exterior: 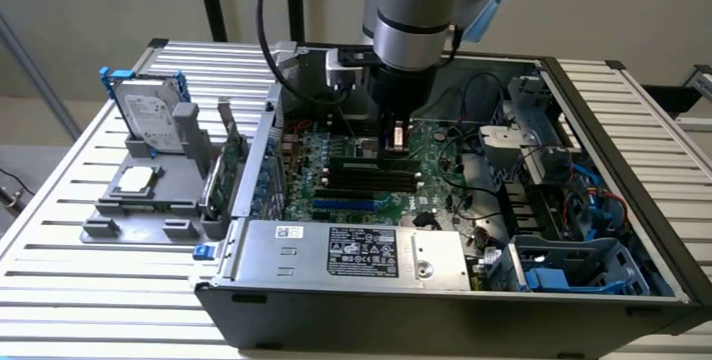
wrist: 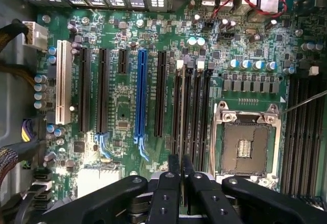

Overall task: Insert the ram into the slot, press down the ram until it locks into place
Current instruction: 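Insert the ram into the slot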

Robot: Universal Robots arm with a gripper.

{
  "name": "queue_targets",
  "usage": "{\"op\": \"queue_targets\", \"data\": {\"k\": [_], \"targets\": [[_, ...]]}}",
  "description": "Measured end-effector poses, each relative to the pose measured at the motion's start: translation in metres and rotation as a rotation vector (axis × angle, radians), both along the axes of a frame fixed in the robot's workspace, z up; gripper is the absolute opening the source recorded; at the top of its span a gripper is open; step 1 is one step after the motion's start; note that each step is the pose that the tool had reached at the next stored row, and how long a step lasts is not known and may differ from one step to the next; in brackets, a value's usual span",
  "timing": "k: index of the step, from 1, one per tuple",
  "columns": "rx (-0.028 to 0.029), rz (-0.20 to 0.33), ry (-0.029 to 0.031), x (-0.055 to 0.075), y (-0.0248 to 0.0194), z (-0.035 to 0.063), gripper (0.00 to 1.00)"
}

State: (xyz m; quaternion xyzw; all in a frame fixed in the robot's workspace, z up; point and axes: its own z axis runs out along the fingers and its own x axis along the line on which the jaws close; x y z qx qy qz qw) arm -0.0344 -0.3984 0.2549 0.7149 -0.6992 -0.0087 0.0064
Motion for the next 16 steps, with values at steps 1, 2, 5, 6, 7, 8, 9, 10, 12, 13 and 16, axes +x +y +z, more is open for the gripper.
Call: {"op": "queue_targets", "data": {"k": [1,2,5,6,7,8,9,10,12,13,16], "targets": [[-0.0010,-0.001,-0.0008,-0.0001,0.0000,-0.0015,0.13],[-0.0020,-0.002,-0.0015,0.0000,0.0001,-0.0029,0.13],[-0.0054,-0.011,-0.0024,-0.0001,0.0001,-0.0057,0.13],[-0.0062,-0.014,-0.0027,-0.0001,0.0001,-0.0064,0.13],[-0.0073,-0.016,-0.0028,-0.0001,0.0001,-0.0069,0.13],[-0.0083,-0.018,-0.0030,-0.0001,0.0001,-0.0074,0.13],[-0.0095,-0.019,-0.0031,-0.0001,0.0002,-0.0078,0.13],[-0.0101,-0.019,-0.0032,-0.0001,0.0002,-0.0081,0.13],[-0.0111,-0.020,-0.0033,-0.0001,0.0001,-0.0084,0.13],[-0.0111,-0.020,-0.0033,-0.0001,0.0001,-0.0086,0.13],[-0.0108,-0.020,-0.0038,-0.0001,0.0002,-0.0097,0.13]]}}
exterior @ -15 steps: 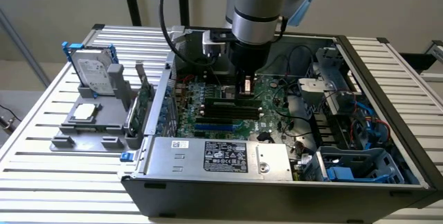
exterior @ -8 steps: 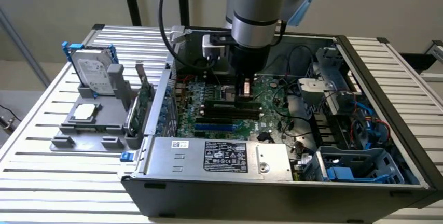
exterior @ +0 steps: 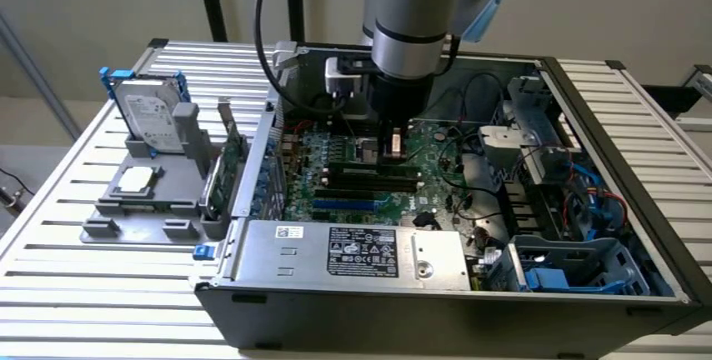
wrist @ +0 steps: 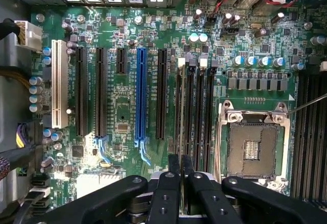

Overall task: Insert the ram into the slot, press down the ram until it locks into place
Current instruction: 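Insert the ram into the slot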

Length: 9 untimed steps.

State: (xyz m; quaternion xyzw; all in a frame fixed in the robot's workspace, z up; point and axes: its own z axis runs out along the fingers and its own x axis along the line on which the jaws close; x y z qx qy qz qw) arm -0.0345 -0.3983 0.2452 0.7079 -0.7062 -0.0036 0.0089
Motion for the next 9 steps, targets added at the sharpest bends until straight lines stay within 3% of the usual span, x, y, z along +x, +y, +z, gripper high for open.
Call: {"op": "queue_targets", "data": {"k": [9], "targets": [[-0.0019,0.000,-0.0038,0.0000,0.0000,-0.0053,0.13]]}}
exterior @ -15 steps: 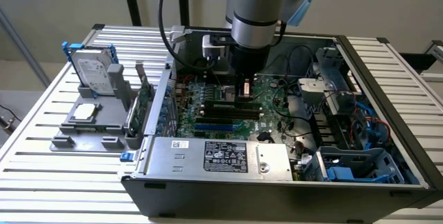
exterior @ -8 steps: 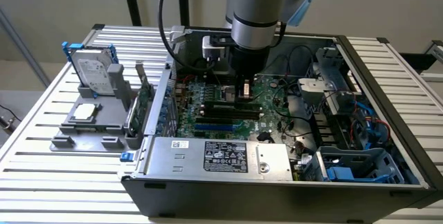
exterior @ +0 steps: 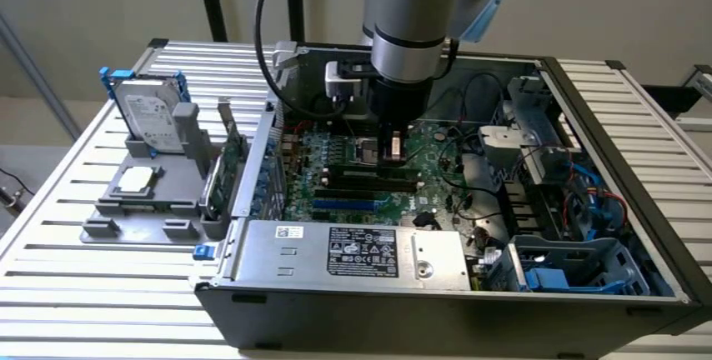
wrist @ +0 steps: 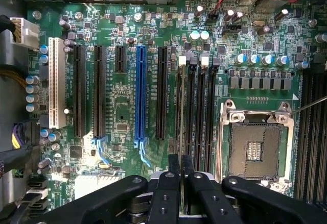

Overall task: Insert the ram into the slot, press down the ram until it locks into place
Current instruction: 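Insert the ram into the slot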

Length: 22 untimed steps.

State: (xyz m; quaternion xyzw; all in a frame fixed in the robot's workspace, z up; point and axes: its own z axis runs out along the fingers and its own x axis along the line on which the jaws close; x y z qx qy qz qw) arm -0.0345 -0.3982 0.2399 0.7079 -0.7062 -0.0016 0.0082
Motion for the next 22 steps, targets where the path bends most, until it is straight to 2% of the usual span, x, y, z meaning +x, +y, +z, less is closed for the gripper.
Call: {"op": "queue_targets", "data": {"k": [22], "targets": [[-0.0061,-0.007,-0.0033,0.0000,0.0005,-0.0067,0.13]]}}
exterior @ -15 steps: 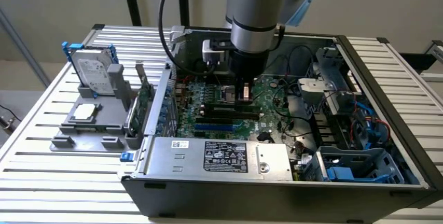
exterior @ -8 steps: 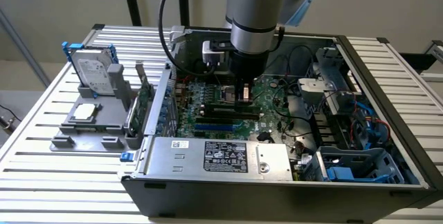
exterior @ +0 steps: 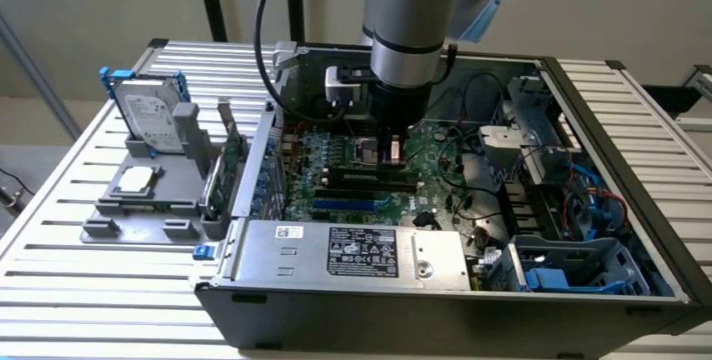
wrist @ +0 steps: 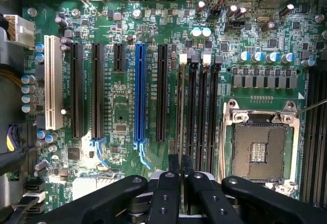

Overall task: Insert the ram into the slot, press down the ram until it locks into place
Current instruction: 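Insert the ram into the slot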

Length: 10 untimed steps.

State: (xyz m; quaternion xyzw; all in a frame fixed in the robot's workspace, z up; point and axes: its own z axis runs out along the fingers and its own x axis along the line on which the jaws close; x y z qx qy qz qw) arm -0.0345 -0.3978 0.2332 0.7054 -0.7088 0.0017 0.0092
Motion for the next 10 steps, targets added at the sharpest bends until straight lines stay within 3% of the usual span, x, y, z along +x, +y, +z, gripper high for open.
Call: {"op": "queue_targets", "data": {"k": [10], "targets": [[-0.0026,-0.004,-0.0062,-0.0013,0.0001,-0.0011,0.13]]}}
